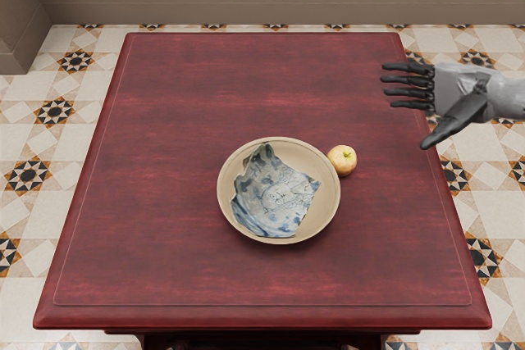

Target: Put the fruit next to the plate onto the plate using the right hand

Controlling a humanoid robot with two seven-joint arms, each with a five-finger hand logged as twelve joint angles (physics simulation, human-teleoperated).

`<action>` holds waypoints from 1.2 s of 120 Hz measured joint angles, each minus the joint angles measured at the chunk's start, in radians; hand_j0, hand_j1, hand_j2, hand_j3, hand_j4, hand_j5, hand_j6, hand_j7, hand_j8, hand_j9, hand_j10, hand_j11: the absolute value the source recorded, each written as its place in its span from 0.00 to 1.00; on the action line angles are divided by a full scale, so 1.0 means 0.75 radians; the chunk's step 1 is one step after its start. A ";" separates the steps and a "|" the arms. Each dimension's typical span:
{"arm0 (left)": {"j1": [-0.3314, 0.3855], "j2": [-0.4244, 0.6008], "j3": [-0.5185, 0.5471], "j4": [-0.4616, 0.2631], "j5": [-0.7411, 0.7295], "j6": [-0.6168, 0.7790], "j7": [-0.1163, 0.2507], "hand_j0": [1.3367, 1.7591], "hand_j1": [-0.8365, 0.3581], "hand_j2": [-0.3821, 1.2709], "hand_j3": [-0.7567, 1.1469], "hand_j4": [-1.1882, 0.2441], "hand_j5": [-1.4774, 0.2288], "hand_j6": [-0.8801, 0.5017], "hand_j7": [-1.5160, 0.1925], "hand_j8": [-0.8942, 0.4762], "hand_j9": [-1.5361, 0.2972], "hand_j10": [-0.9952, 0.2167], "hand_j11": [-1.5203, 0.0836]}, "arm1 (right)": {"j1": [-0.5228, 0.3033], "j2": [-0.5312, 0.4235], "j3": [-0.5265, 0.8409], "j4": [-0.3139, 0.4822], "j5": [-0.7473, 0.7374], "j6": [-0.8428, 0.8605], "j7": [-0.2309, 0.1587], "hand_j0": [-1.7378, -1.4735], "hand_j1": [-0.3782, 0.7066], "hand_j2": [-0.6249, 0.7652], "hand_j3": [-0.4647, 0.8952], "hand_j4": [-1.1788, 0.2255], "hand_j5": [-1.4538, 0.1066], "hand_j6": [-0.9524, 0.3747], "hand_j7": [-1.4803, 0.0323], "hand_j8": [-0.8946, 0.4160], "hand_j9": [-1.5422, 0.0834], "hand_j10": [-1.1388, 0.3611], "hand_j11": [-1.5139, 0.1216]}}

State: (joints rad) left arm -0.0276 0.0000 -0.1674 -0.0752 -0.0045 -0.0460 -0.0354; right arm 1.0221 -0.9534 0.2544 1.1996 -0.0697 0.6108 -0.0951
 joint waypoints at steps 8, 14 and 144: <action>0.000 0.000 0.000 0.000 0.000 0.000 0.000 0.76 0.74 0.26 0.40 0.66 0.68 0.46 0.70 0.47 0.66 0.62 0.75 | 0.002 -0.022 0.003 0.019 -0.005 0.000 -0.004 0.30 0.07 0.45 0.34 0.81 0.90 0.69 0.95 0.65 0.92 0.73 0.90; 0.000 0.000 0.000 0.000 0.000 0.000 0.000 0.76 0.74 0.26 0.40 0.66 0.68 0.46 0.70 0.47 0.66 0.62 0.75 | 0.006 -0.028 0.004 0.035 -0.006 0.000 -0.008 0.30 0.07 0.45 0.34 0.81 0.90 0.69 0.95 0.65 0.92 0.73 0.90; 0.000 0.000 0.000 0.000 0.000 0.000 0.000 0.76 0.74 0.26 0.40 0.66 0.68 0.46 0.70 0.47 0.66 0.62 0.75 | -0.009 0.221 0.031 0.433 -1.238 -0.516 -0.123 0.30 0.07 0.45 0.34 0.81 0.90 0.68 0.94 0.65 0.92 0.73 0.89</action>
State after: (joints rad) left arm -0.0276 0.0000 -0.1673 -0.0752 -0.0046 -0.0460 -0.0353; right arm 1.0153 -0.7875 0.2776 1.5240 -0.9979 0.2239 -0.1870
